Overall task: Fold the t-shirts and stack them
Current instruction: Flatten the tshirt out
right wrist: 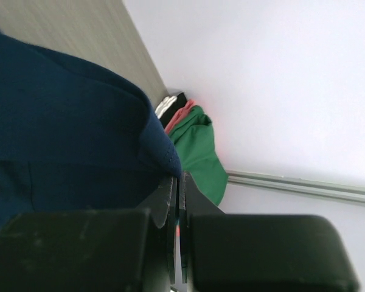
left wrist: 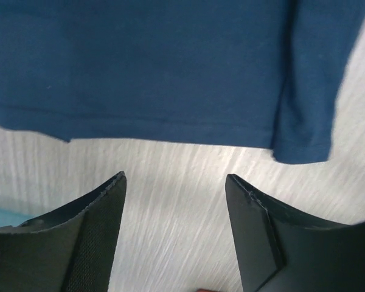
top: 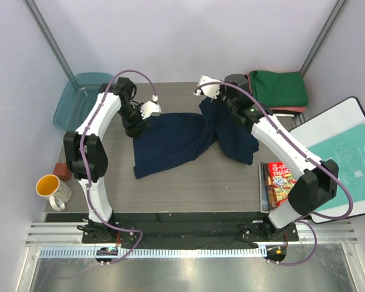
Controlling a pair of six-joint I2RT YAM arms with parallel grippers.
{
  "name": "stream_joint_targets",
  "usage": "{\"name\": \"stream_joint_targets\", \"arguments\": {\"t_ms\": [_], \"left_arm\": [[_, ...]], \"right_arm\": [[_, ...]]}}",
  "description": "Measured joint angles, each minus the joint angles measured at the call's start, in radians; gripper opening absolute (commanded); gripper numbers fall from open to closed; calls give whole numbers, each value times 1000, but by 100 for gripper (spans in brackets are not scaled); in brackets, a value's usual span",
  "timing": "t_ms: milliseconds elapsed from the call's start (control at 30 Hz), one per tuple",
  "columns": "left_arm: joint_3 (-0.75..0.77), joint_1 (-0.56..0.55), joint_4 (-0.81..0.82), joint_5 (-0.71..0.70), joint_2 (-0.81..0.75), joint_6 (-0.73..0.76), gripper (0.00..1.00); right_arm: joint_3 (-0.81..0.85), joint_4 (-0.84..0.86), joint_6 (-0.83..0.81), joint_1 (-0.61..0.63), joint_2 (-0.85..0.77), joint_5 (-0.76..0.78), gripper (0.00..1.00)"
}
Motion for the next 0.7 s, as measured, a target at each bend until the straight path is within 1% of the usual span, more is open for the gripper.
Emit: {"name": "stream_joint_targets", "arguments": {"t_ms": [67, 133, 267, 300, 333, 400, 500, 567, 700], "left_arm": [[-26, -7, -2, 20, -20, 5, 70], [-93, -27, -7, 28, -74, 22, 70], [-304, -106, -1, 13, -235, 68, 72], [-393, -133, 29, -3, -299, 79, 72], [-446, -153, 35, -14, -341, 84, 72], [-586, -190, 100, -52, -444, 86, 73], [-766, -212, 206, -122, -562, 87, 73], [-847, -214, 263, -159, -605, 87, 73], [-950, -219, 354, -202, -664, 81, 73]], "right_arm": [[-9, 46, -2, 0, 1, 14, 1], [-14, 85, -5, 0, 1, 28, 1], [-20, 141, -9, -6, 12, 63, 1], [-20, 154, -9, -10, 21, 69, 1], [-20, 160, -8, -13, 27, 72, 1], [-20, 167, -8, -25, 43, 77, 1], [-20, 174, -7, -37, 66, 85, 1], [-19, 175, -6, -42, 80, 89, 1], [-13, 176, -3, -45, 102, 93, 1]]}}
